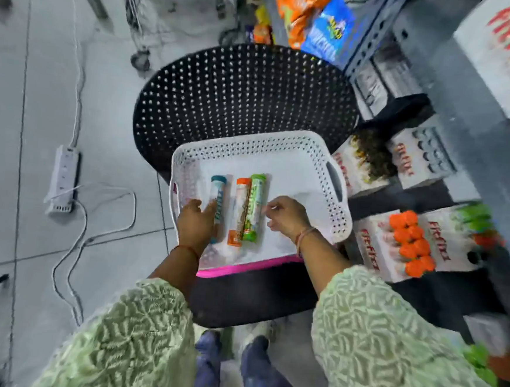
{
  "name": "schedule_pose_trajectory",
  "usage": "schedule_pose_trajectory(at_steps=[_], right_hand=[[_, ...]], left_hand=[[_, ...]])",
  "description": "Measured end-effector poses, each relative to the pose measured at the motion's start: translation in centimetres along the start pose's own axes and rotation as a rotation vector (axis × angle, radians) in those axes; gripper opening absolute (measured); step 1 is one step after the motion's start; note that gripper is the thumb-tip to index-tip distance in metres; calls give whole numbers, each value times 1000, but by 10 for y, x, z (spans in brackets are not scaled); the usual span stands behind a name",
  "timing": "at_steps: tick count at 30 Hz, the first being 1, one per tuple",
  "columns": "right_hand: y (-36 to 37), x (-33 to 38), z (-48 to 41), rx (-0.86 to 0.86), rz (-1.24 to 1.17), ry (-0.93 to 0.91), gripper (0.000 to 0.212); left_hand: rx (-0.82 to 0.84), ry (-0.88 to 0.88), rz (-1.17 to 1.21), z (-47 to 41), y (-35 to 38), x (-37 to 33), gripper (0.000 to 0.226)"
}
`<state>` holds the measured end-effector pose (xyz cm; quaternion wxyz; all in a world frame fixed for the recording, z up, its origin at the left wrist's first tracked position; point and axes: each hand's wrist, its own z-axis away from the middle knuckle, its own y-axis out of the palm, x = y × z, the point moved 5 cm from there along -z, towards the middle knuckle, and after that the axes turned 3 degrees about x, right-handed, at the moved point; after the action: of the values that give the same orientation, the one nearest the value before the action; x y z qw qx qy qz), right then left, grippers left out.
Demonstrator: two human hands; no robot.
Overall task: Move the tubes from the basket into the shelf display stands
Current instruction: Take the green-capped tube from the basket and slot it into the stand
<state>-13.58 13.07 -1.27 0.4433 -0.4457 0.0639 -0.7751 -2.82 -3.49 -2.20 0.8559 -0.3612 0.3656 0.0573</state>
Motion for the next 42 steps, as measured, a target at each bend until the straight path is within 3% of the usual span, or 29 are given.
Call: schedule_pose_trajectory(at_steps=[3, 7, 10, 18, 22, 26, 32, 37, 42], right_hand=[[14, -1, -17, -11, 36, 12, 35], [27, -7, -16, 2, -17, 50, 30], [35, -15, -17, -15, -38, 66, 39], [35, -25, -6, 144, -570, 154, 36], [21, -22, 6, 182, -701, 83, 32], [-3, -14, 26, 169, -781, -6, 23], [-74, -13, 95, -21, -929, -191, 29], [-153, -31, 183, -292, -990, -323, 30], [-219, -75, 283, -609, -932, -401, 36]], left_hand=[[-94, 159, -113, 3, -2, -6, 31], [-298, 497, -429, 29, -9, -1, 45], [-344, 516, -554, 37, -7, 12, 59], [-290, 479, -553, 33, 4, 30, 59], [-254, 539, -533, 40, 6, 24, 64], [-84, 672, -538, 55, 21, 13, 61], [106, 933, -511, 94, 48, -34, 64], [226, 1262, -450, 157, 93, -109, 52], [407, 1572, -358, 258, 143, -170, 60]])
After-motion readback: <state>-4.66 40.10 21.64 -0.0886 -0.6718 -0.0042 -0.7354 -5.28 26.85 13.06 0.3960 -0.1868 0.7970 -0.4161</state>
